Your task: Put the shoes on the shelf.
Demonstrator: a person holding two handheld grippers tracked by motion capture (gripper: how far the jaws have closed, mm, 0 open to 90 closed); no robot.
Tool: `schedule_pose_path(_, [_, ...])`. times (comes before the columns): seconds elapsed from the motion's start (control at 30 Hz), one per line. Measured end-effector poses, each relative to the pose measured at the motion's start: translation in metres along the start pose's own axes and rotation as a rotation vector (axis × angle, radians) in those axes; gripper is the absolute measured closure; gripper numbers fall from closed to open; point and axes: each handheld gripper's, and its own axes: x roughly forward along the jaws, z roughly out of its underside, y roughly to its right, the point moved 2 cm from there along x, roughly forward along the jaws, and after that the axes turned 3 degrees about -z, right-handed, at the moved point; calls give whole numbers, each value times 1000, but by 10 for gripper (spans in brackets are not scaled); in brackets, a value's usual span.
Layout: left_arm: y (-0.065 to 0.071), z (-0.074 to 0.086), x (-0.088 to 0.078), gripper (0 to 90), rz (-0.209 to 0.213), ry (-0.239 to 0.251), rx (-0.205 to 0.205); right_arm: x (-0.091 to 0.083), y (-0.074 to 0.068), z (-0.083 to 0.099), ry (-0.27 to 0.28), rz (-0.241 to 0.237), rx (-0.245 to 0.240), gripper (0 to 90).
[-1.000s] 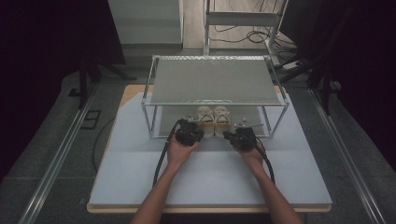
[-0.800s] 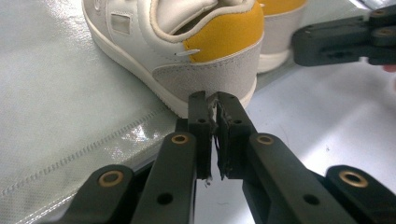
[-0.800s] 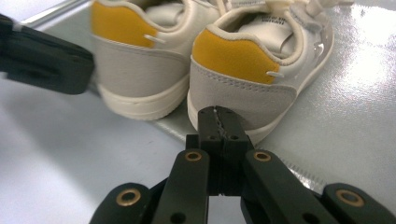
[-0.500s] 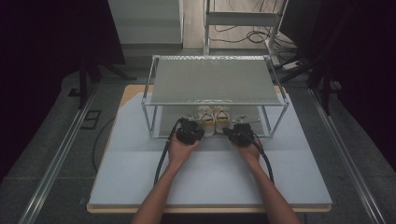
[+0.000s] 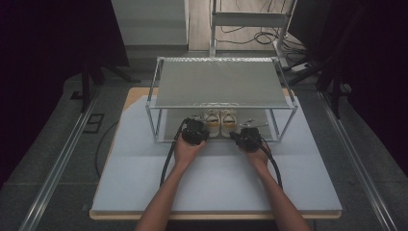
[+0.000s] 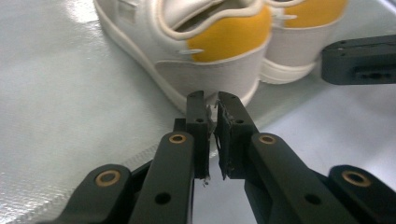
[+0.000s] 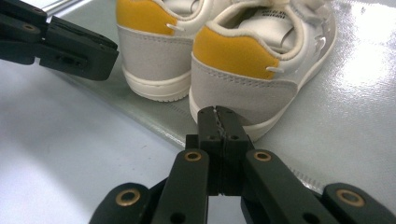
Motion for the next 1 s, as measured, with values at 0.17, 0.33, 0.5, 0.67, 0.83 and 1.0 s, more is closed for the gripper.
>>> schedule_pose_path(0.17, [6,4,-16,783,26,33,17,-13,-3,-1,21,-23,-20,863])
schedule_pose_path(0.33, [11,15,-32,666,70,51,-8,-30,-4,4,40,-46,-27,781])
schedule_pose_path(0.5, [10,28,-48,567,92,72,-7,-49,-1,13,56,-68,-10,707])
schedule_pose_path(0.67, [6,44,-63,504,77,83,-10,-66,1,24,65,-62,-5,623])
schedule_pose_path(0.83, [0,63,-77,475,62,89,-11,-82,2,37,72,-49,4,571])
schedule_pose_path(1.0, [-6,81,-89,444,47,79,-14,-99,4,51,75,-37,11,542])
